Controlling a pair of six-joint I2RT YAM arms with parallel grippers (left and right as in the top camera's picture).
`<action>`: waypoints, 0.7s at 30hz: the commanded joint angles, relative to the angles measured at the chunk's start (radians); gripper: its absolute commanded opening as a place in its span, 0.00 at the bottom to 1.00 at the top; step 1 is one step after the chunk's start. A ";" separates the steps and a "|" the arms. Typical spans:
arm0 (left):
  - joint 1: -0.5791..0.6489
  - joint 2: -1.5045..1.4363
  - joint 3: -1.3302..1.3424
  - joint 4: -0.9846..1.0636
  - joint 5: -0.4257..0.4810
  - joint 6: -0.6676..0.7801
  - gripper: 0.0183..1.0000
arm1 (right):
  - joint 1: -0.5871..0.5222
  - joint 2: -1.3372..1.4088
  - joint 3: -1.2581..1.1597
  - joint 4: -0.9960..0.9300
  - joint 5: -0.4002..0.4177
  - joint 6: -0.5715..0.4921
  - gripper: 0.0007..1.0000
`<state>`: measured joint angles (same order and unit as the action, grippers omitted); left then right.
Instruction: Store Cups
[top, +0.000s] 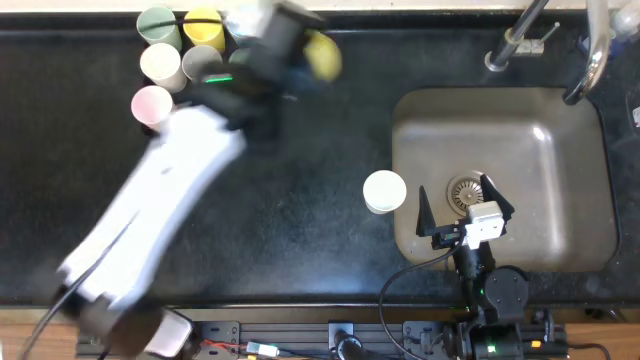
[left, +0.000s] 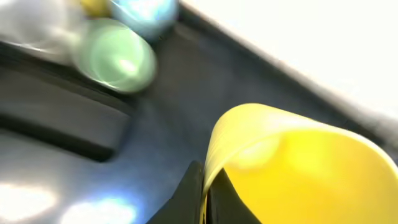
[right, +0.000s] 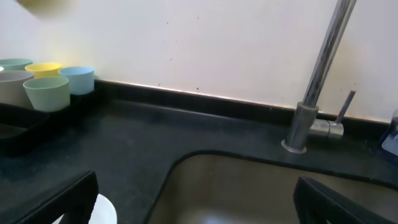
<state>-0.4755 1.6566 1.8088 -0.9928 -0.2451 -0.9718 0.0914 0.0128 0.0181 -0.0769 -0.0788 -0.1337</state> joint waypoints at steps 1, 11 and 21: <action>0.185 -0.087 0.005 -0.238 -0.068 -0.449 0.02 | 0.000 -0.008 -0.013 0.006 -0.006 0.006 1.00; 0.301 0.036 -0.024 -0.429 -0.032 -0.682 0.02 | 0.000 -0.008 -0.013 0.006 -0.006 0.006 1.00; 0.306 0.190 -0.024 -0.393 -0.021 -0.682 0.02 | 0.000 -0.008 -0.013 0.006 -0.006 0.006 1.00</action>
<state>-0.1749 1.8114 1.7847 -1.3922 -0.2722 -1.6249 0.0917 0.0128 0.0181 -0.0761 -0.0784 -0.1345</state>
